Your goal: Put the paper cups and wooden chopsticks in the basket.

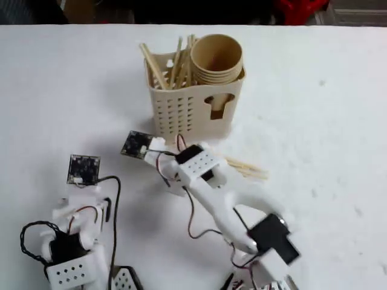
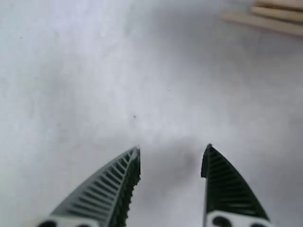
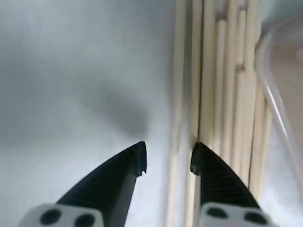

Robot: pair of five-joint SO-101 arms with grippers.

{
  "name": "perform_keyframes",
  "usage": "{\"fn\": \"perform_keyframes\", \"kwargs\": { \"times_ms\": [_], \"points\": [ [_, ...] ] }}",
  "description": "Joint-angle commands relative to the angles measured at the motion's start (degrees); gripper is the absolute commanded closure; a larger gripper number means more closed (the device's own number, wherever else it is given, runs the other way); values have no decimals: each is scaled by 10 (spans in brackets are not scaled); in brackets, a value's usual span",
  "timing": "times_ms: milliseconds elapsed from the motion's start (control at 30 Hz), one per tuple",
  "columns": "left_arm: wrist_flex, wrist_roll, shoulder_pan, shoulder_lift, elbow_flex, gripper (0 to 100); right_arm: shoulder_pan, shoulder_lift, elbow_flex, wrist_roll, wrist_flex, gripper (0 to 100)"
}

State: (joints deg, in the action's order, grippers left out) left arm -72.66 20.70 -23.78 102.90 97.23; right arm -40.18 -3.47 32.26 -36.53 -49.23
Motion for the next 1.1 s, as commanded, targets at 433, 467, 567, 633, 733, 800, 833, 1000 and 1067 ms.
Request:
{"fn": "perform_keyframes", "kwargs": {
  "times_ms": [433,467,567,633,733,800,833,1000,1067],
  "points": [
    [-1,2,-3,2,-2,781,1,-43,-61,-22,-81,981],
    [-1,2,-3,2,-2,781,2,-43,-62,-21,-82,981],
    [-1,2,-3,2,-2,781,8,-29,-63,16,-84,981],
    [-1,2,-3,2,-2,781,21,0,-59,32,-85,981],
    [-1,2,-3,2,-2,781,46,53,-38,46,-81,981],
    [-1,2,-3,2,-2,781,54,85,-22,49,-81,981],
    [-1,2,-3,2,-2,781,55,99,-13,50,-80,981],
    [-1,2,-3,2,-2,781,50,118,17,50,-51,978],
    [-1,2,-3,2,-2,781,46,101,22,49,-29,976]
  ]
}}
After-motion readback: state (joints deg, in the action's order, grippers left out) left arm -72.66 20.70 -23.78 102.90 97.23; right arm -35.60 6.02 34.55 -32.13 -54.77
